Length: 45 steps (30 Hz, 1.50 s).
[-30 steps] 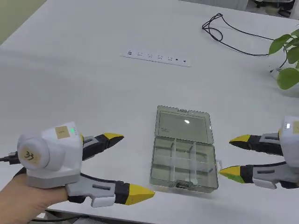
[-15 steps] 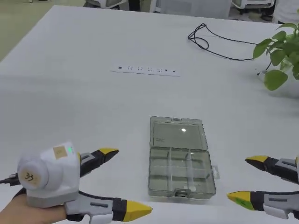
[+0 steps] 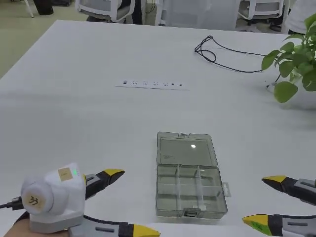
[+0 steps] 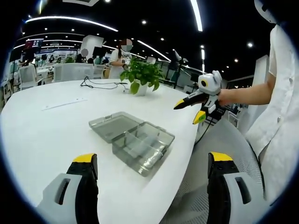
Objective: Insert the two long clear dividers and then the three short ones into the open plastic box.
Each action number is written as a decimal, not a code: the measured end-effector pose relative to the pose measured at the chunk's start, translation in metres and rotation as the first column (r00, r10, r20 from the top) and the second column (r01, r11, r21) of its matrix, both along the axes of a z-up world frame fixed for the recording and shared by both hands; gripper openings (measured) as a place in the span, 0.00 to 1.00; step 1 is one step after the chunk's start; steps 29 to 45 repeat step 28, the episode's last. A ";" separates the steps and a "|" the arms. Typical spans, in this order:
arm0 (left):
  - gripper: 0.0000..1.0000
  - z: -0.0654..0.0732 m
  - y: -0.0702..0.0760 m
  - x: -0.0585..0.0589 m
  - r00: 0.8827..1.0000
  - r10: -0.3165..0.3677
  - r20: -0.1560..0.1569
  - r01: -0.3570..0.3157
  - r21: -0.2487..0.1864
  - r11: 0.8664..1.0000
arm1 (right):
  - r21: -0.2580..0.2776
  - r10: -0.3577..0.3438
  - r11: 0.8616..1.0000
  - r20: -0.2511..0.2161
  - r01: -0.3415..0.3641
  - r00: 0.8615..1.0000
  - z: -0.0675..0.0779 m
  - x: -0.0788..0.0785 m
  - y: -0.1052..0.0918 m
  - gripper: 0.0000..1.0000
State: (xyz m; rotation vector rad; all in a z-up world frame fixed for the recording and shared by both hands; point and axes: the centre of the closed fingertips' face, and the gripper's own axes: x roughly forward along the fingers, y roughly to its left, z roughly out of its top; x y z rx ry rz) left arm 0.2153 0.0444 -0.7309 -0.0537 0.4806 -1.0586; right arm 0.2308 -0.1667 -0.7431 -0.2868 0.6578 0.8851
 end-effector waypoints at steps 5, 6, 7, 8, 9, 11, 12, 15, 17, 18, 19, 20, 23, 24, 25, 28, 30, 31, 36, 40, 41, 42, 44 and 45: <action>1.00 0.000 0.000 -0.001 1.000 -0.003 0.002 0.003 0.002 1.000 | 0.004 0.000 1.000 0.003 0.000 1.000 0.001 0.000 0.000 0.69; 1.00 0.000 0.000 -0.001 1.000 -0.003 0.005 0.003 0.004 1.000 | 0.004 0.000 1.000 0.004 -0.001 1.000 0.001 0.000 0.001 0.69; 1.00 0.000 0.000 -0.001 1.000 -0.003 0.006 0.003 0.005 1.000 | 0.004 0.001 1.000 0.003 -0.001 1.000 0.001 0.000 0.000 0.69; 1.00 0.000 0.000 -0.001 1.000 -0.003 0.004 0.003 0.007 1.000 | 0.003 0.002 1.000 0.004 -0.002 1.000 0.001 0.000 0.001 0.69; 1.00 -0.001 0.000 -0.001 1.000 -0.003 0.004 0.003 0.007 1.000 | 0.003 0.003 1.000 0.006 -0.003 1.000 0.001 0.000 0.001 0.69; 1.00 0.000 -0.001 -0.001 1.000 -0.005 0.008 0.005 0.006 1.000 | 0.005 0.004 1.000 0.008 -0.004 1.000 0.002 0.000 0.002 0.69; 1.00 0.000 -0.001 -0.001 1.000 -0.005 0.007 0.005 0.004 1.000 | 0.006 0.004 1.000 0.009 -0.004 1.000 0.002 0.000 0.002 0.69; 1.00 0.000 -0.001 -0.001 1.000 -0.005 0.006 0.005 0.003 1.000 | 0.004 0.006 1.000 0.009 -0.006 1.000 0.003 -0.001 0.003 0.69; 1.00 -0.001 -0.002 -0.002 1.000 -0.004 0.003 0.004 0.001 1.000 | 0.001 0.008 1.000 0.008 -0.008 1.000 0.002 -0.002 0.003 0.69; 1.00 -0.001 -0.002 -0.002 1.000 -0.005 0.006 0.005 0.000 1.000 | -0.001 0.010 1.000 0.006 -0.010 1.000 0.002 -0.002 0.003 0.69; 1.00 -0.001 -0.002 -0.002 1.000 -0.005 0.006 0.005 -0.001 1.000 | -0.002 0.011 1.000 0.006 -0.011 1.000 0.002 -0.002 0.003 0.69; 1.00 -0.001 -0.002 -0.002 1.000 -0.005 0.006 0.005 -0.001 1.000 | -0.004 0.013 1.000 0.009 -0.013 1.000 0.002 -0.002 0.003 0.69; 1.00 -0.002 -0.002 -0.002 1.000 -0.005 0.003 0.005 -0.001 1.000 | -0.002 0.011 1.000 0.010 -0.011 1.000 0.003 -0.001 0.005 0.69; 1.00 -0.001 -0.002 -0.002 1.000 -0.005 0.004 0.005 -0.001 1.000 | -0.004 0.012 1.000 0.011 -0.012 1.000 0.003 -0.001 0.005 0.69; 1.00 -0.001 -0.002 -0.001 1.000 -0.006 0.004 0.006 -0.002 1.000 | -0.005 0.013 1.000 0.011 -0.013 1.000 0.003 -0.001 0.005 0.69; 1.00 -0.001 -0.001 0.000 1.000 -0.004 0.004 0.004 0.000 1.000 | -0.007 0.017 1.000 0.009 -0.017 1.000 0.002 -0.001 0.006 0.69; 1.00 -0.001 -0.001 0.000 1.000 -0.004 0.004 0.004 0.000 1.000 | -0.007 0.017 1.000 0.009 -0.017 1.000 0.002 -0.001 0.006 0.69; 1.00 -0.001 -0.001 0.000 1.000 -0.004 0.004 0.004 0.000 1.000 | -0.007 0.017 1.000 0.009 -0.017 1.000 0.002 -0.001 0.006 0.69; 1.00 -0.001 -0.001 0.000 1.000 -0.004 0.004 0.004 0.000 1.000 | -0.007 0.017 1.000 0.009 -0.017 1.000 0.002 -0.001 0.006 0.69; 1.00 -0.001 -0.001 0.000 1.000 -0.004 0.004 0.004 0.000 1.000 | -0.007 0.017 1.000 0.009 -0.017 1.000 0.002 -0.001 0.006 0.69; 1.00 -0.001 -0.001 0.000 1.000 -0.004 0.004 0.004 0.000 1.000 | -0.007 0.017 1.000 0.009 -0.017 1.000 0.002 -0.001 0.006 0.69; 1.00 -0.001 -0.001 0.000 1.000 -0.004 0.004 0.004 0.000 1.000 | -0.007 0.017 1.000 0.009 -0.017 1.000 0.002 -0.001 0.006 0.69; 1.00 -0.001 -0.001 0.000 1.000 -0.004 0.004 0.004 0.000 1.000 | -0.007 0.017 1.000 0.009 -0.017 1.000 0.002 -0.001 0.006 0.69; 1.00 -0.001 -0.001 0.000 1.000 -0.004 0.004 0.004 0.000 1.000 | -0.007 0.017 1.000 0.009 -0.017 1.000 0.002 -0.001 0.006 0.69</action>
